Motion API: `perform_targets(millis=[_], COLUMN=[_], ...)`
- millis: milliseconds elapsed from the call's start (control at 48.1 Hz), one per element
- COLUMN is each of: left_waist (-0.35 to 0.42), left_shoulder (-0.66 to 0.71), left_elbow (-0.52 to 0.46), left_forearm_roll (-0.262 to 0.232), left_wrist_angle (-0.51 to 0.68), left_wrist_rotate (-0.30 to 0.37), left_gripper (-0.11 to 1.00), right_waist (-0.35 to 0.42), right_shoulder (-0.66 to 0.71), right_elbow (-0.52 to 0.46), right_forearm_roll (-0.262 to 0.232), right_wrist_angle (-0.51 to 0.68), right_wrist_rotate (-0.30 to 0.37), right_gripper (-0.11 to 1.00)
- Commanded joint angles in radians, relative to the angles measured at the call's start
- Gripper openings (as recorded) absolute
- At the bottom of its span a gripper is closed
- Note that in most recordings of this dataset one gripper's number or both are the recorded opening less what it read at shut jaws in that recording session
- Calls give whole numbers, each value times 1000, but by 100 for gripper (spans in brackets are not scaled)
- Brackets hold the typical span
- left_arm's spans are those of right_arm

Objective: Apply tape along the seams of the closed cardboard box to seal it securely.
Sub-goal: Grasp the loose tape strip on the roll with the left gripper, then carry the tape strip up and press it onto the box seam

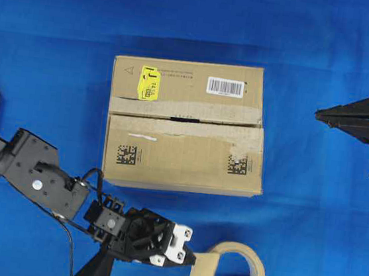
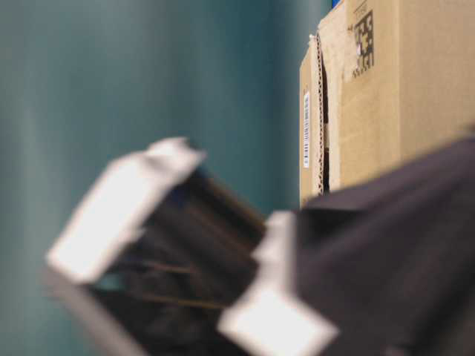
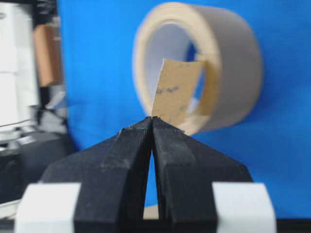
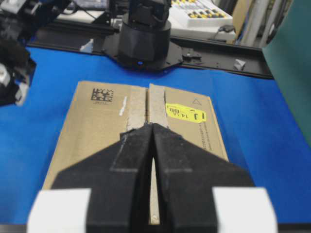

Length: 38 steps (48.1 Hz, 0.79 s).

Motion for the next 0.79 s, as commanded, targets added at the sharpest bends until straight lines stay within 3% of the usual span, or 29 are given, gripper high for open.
perform_targets(millis=[0, 437, 769], left_waist=[11, 175, 307], left_shoulder=[-58, -273, -388], left_elbow=[-6, 124, 199], left_forearm_roll=[2, 2, 2], left_wrist_angle=[-15, -60, -103], left_wrist_rotate=[2, 110, 137], left_gripper=[0, 0, 0], right_waist=[-2, -2, -2], right_shoulder=[-2, -3, -5], right_elbow=[-14, -17, -17], right_forearm_roll=[-2, -2, -2], right_wrist_angle=[-3, 8, 11], right_wrist_rotate=[-2, -5, -9], right_gripper=[1, 1, 1])
